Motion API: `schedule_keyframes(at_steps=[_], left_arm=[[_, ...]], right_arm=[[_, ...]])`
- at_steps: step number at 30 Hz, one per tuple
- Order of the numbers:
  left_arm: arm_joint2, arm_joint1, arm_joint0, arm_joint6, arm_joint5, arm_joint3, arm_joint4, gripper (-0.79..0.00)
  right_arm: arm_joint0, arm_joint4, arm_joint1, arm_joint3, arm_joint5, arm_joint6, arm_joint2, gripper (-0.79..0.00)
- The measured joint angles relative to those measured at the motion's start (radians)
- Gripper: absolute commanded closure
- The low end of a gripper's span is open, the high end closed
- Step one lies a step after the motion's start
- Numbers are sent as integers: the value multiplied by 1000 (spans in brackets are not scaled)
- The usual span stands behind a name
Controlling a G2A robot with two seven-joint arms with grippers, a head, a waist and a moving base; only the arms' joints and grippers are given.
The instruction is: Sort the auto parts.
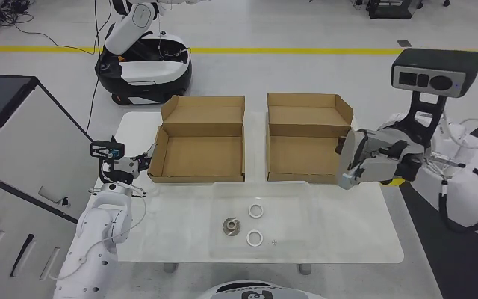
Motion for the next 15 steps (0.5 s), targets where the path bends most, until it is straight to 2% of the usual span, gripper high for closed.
schedule_keyframes(at_steps=[10, 15], left_arm=[[0, 0, 0, 0, 0, 0, 0, -785], [0, 0, 0, 0, 0, 0, 0, -785]], right_arm=[[0, -14, 1, 8, 14, -9, 8, 0], [-19, -160, 21, 57, 205, -29, 99, 0]])
